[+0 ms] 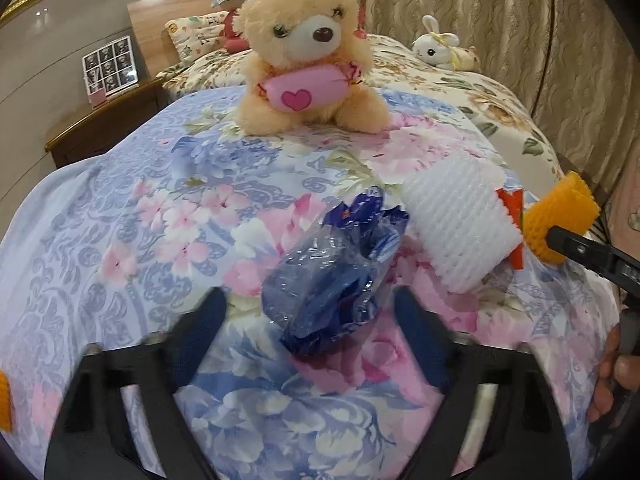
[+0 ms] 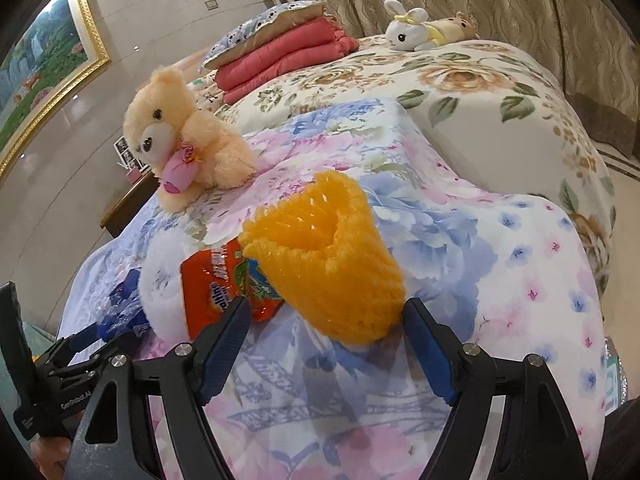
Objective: Collect trash
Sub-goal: 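Grasp the blue plastic bag with the left tool while the right tool grasps the orange mesh sleeve, then carry the blue bag and orange sleeve over the bin and open both tools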
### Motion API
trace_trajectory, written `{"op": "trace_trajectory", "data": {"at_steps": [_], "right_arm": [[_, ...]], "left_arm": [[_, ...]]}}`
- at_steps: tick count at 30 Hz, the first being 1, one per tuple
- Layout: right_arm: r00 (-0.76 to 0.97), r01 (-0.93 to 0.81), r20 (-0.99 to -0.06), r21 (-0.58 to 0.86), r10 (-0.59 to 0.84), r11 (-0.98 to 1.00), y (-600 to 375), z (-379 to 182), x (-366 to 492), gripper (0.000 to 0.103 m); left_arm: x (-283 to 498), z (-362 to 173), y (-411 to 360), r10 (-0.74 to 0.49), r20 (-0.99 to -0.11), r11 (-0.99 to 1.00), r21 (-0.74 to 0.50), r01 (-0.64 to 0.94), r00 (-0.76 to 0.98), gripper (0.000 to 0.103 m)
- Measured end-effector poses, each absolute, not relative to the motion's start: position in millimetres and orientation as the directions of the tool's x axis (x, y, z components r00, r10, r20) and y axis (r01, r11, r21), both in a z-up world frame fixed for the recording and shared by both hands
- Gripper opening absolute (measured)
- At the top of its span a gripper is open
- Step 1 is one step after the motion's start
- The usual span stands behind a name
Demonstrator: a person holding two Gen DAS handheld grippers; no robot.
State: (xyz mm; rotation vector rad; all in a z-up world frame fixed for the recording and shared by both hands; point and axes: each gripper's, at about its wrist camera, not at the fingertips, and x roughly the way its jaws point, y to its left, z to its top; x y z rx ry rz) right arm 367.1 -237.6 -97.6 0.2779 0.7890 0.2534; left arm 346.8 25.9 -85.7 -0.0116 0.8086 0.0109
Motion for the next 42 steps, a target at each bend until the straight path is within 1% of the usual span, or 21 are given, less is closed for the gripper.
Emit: {"op": "trace_trajectory", "data": {"at_steps": [1, 2, 3, 4, 5, 7, 10, 16, 25, 29, 42], "right_arm": [[0.681, -0.116, -0.658, 0.335, 0.321, 0.935, -238, -98, 367, 0.058], [0.681, -0.115, -0.658, 0.335, 0.32, 0.935, -238, -98, 368, 0.047], [0.68, -0.113, -0.661, 0.332, 0.316, 0.937, -238, -98, 367, 0.046], [0.683, -0.112, -0.66, 0.328, 0.312, 0.938, -238, -98, 366, 0.039], [0.688, -0.115, -0.657, 0.321, 0.308, 0.94, -237, -96, 363, 0.034], [0.69, -0.124, -0.654, 0.315, 0.31, 0.941, -237, -93, 355, 0.031], [0.684, -0.146, -0.642, 0.343, 0.345, 0.928, -238, -88, 333, 0.03], [0.676, -0.165, -0.623, 0.392, 0.394, 0.905, -243, -80, 282, 0.03], [0.665, -0.161, -0.626, 0.412, 0.407, 0.897, -251, -77, 214, 0.03], [0.679, -0.149, -0.62, 0.408, 0.393, 0.901, -259, -76, 189, 0.03], [0.707, -0.098, -0.616, 0.401, 0.347, 0.911, -295, -69, 140, 0.03]], "left_arm": [[347, -88, 25, -0.004, -0.731, 1.0, -0.007, -0.002, 0.683, 0.049], [347, -89, 24, -0.008, -0.737, 1.0, -0.006, 0.006, 0.676, 0.042], [344, -89, 23, -0.002, -0.735, 1.0, 0.005, 0.008, 0.678, 0.041], [341, -87, 22, 0.008, -0.73, 1.0, 0.015, 0.005, 0.683, 0.037], [337, -86, 22, 0.015, -0.73, 1.0, 0.023, 0.002, 0.684, 0.037], [326, -84, 22, 0.009, -0.732, 1.0, 0.014, 0.001, 0.682, 0.036], [307, -82, 22, -0.001, -0.738, 1.0, -0.007, -0.006, 0.675, 0.035], [255, -76, 17, -0.065, -0.737, 0.997, -0.083, 0.006, 0.673, 0.035], [194, -68, -10, -0.154, -0.727, 0.987, -0.145, 0.069, 0.67, 0.035], [180, -68, -24, -0.199, -0.73, 0.979, -0.175, 0.103, 0.654, 0.035], [161, -53, -71, -0.277, -0.709, 0.96, -0.183, 0.211, 0.649, 0.035]]}}
